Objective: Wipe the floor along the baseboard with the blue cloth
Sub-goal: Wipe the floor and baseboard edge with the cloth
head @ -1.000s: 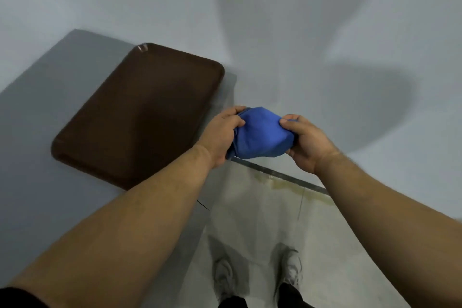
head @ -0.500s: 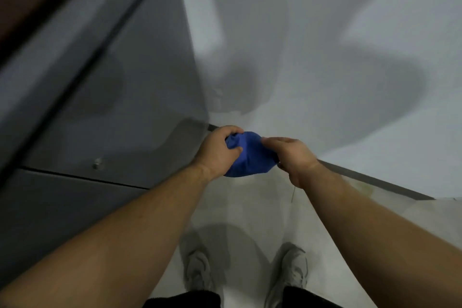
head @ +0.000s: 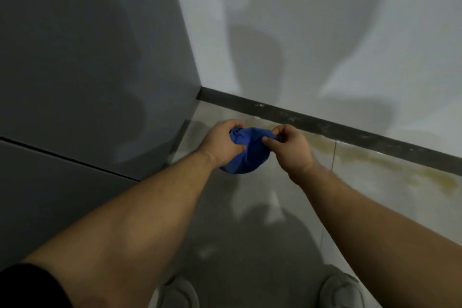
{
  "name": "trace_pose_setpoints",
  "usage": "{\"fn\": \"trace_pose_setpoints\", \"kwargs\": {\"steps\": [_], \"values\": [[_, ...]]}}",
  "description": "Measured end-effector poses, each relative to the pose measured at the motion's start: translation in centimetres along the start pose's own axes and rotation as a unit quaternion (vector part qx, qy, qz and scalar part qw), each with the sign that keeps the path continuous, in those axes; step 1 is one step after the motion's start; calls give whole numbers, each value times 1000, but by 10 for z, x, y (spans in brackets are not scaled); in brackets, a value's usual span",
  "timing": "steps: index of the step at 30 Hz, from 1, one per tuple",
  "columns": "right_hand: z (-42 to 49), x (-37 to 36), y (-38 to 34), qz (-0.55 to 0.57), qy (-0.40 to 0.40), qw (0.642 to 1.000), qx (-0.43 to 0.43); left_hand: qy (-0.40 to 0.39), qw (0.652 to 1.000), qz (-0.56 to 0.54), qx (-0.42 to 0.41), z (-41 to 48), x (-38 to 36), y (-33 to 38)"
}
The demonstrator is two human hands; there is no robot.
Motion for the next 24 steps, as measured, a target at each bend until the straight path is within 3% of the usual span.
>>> {"fn": "trace_pose_setpoints", "kwargs": {"steps": [4,10,14,20,24], "values": [[17,-5,31,8,0,999,46,-19,999,40,18,18,-32,-30],[19,6,61,-78,34,993,76,-37,997,71,9,24,-55,-52],[26,4,78,-59,34,996,59,-25,1000,-7,-1,30,-65,-65],[46,4,122,44,10,997,-67,-73,986,-119,89,44,-83,-104],[62,-3,129,64,-7,996,-62,-19,973,-203,112,59,-83,-114]]}}
Point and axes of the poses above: each hand's wrist, its own z-axis towards the middle knuckle, its own x-axis out of the back of the hand, y = z × x, the point moved 9 cm from there along z, towards the middle knuckle, and after that the axes turned 6 degrees about y, right-handed, at the moved point
